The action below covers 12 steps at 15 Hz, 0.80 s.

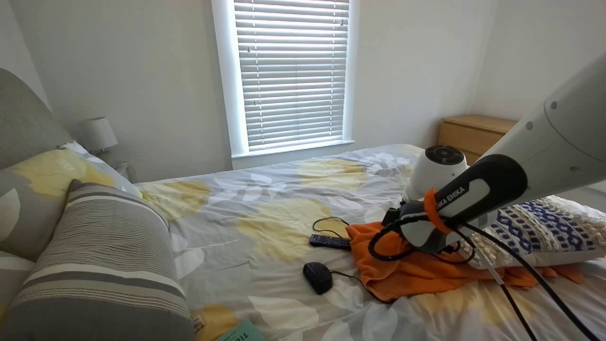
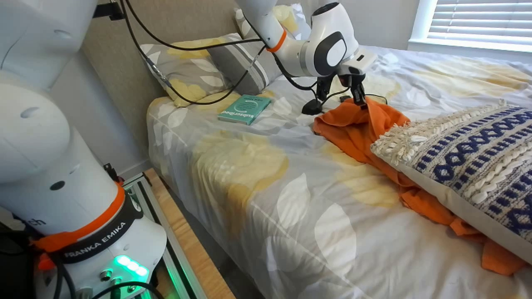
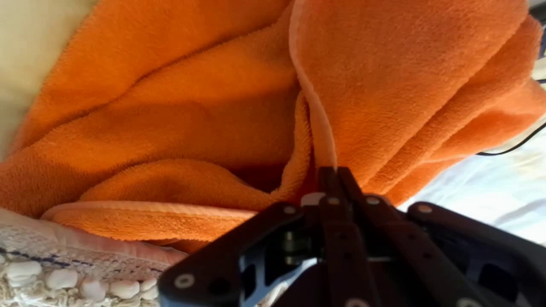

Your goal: Pull the orange towel to the left side

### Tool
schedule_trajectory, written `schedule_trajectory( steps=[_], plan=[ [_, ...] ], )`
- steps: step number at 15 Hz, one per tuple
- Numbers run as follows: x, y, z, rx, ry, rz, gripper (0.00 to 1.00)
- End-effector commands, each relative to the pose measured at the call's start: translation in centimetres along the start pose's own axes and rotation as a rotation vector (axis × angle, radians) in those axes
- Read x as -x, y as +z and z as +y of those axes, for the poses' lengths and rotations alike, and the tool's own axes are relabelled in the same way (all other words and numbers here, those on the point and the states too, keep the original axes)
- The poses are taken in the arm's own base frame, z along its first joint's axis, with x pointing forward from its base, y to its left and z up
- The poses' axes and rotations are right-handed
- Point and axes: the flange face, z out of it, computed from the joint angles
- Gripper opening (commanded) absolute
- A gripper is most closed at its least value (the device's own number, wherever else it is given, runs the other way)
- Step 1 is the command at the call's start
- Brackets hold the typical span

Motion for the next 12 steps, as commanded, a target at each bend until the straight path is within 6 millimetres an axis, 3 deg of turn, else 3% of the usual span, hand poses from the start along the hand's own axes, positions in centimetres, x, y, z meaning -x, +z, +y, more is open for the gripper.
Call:
schedule_trajectory(
  steps=[1,5,12],
  plan=[
    [1.9,-3.2,0.3,0.032,-0.002,-0.080,0.01],
    [4.0,-8.5,0.3,0.008,-0.058,-0.166,0.01],
    [9.1,-20.2,2.7,-0.023,-0.281,-0.395,0.01]
  ],
)
